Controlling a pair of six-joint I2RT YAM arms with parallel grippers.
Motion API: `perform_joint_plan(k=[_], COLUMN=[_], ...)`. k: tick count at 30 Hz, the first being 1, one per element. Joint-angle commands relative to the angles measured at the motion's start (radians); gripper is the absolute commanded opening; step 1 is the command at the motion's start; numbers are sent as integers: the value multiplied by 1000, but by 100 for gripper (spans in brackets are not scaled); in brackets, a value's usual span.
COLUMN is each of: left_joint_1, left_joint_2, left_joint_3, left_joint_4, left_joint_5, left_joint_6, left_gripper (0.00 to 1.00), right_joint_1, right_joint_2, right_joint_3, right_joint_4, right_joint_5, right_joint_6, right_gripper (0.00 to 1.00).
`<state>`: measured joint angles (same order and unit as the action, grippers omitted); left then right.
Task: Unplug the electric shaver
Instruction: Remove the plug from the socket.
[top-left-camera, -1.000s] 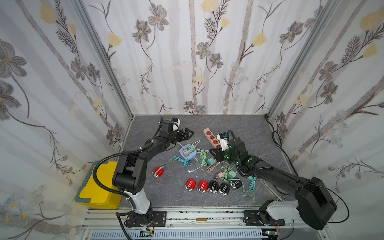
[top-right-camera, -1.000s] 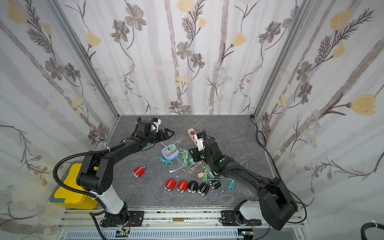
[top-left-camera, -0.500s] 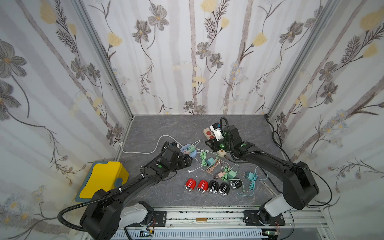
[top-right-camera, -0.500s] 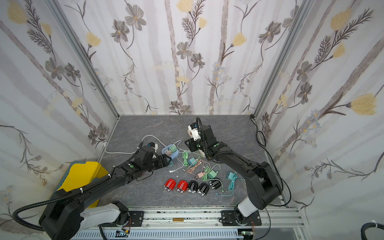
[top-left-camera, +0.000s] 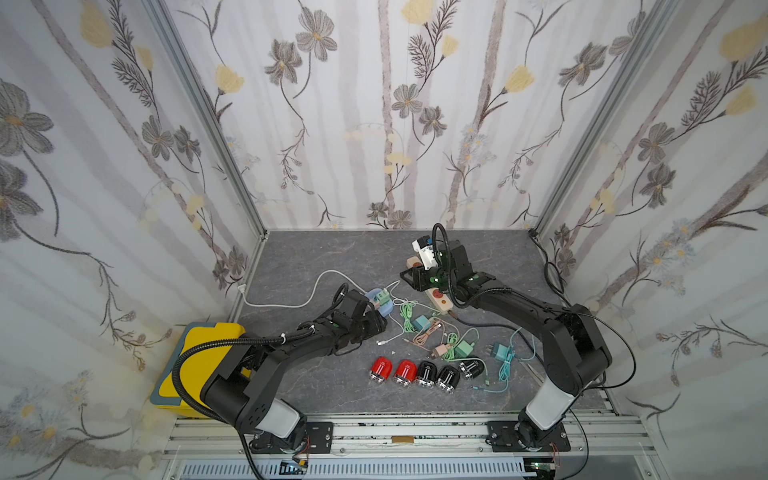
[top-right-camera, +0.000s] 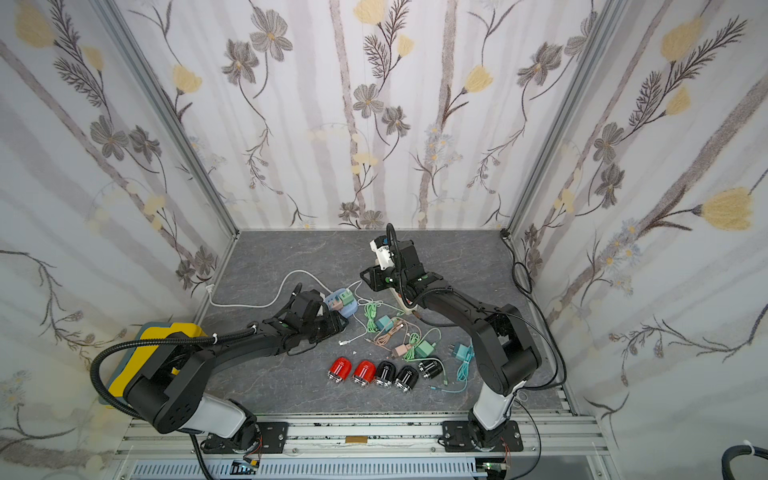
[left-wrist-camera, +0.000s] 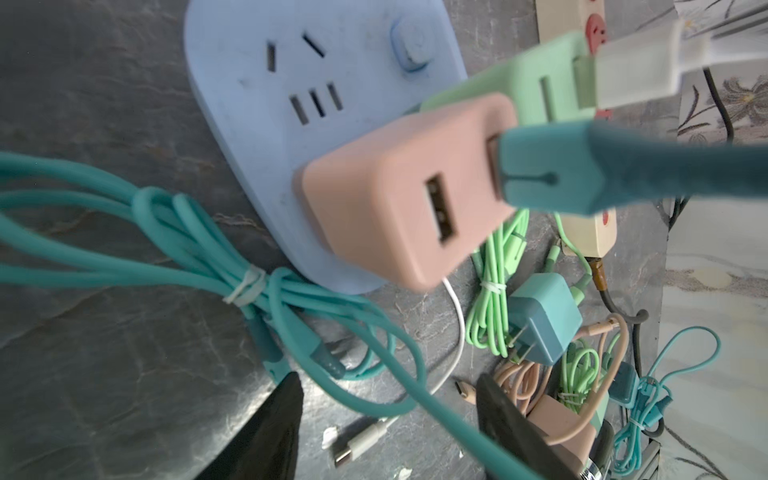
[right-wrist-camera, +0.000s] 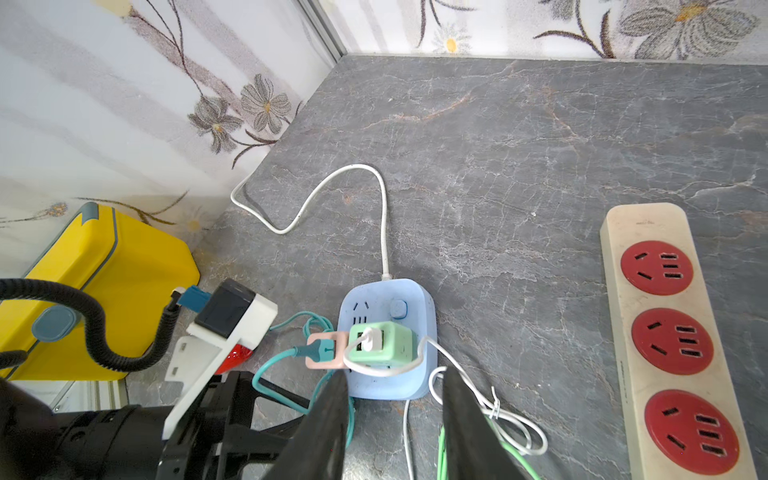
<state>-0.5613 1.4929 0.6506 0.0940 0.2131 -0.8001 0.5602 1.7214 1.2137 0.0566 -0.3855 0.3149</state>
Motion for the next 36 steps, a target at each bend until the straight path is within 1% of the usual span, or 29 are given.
perform_joint_plan(k=[1, 5, 7, 9, 12, 14, 15, 17, 21, 25, 30, 33, 36], left_joint_1=[4, 15, 27, 33, 42, 58, 63, 76, 129, 166, 170, 169, 162], left_joint_2=[-20, -77, -109, -156, -230, -312, -343, -381, -368, -321, -291, -269, -238], left_joint_3=[2, -11, -21, -19, -20, -40, -54, -67, -63, -66, -60, -29, 53], left_joint_4=[65, 24, 6, -38, -104, -89, -65, -41, -41, 17, 87, 74, -21], left_joint_5=[21, 26, 60, 69, -1, -7, 4, -15, -30, 26, 88, 127, 159], left_joint_6=[60, 141, 198, 293, 396, 433, 451, 459, 477, 488, 504, 535, 600], left_gripper=[64, 64, 67, 73, 74, 74, 74, 70, 67, 67, 65, 65, 65], right_joint_1=[9, 35, 46, 52, 53, 52, 52, 55, 71, 80, 91, 95, 97], right_joint_2=[-20, -39, -52, -75, -115, -119, -146, -155, -158, -139, -133, -132, -135], right_joint_3=[-9, -43, -66, -101, -156, -176, -184, -200, -211, -216, -214, -208, -220], right_joint_4=[-6, -14, -9, 2, 35, 55, 69, 105, 142, 169, 150, 116, 93], right_joint_5=[36, 84, 92, 98, 102, 86, 65, 17, 2, 1, 34, 39, 54], right_joint_6=[40, 43, 52, 58, 71, 78, 86, 105, 144, 194, 186, 164, 148], right_gripper=[38, 36, 36, 35, 35, 35, 35, 35, 33, 31, 31, 31, 31])
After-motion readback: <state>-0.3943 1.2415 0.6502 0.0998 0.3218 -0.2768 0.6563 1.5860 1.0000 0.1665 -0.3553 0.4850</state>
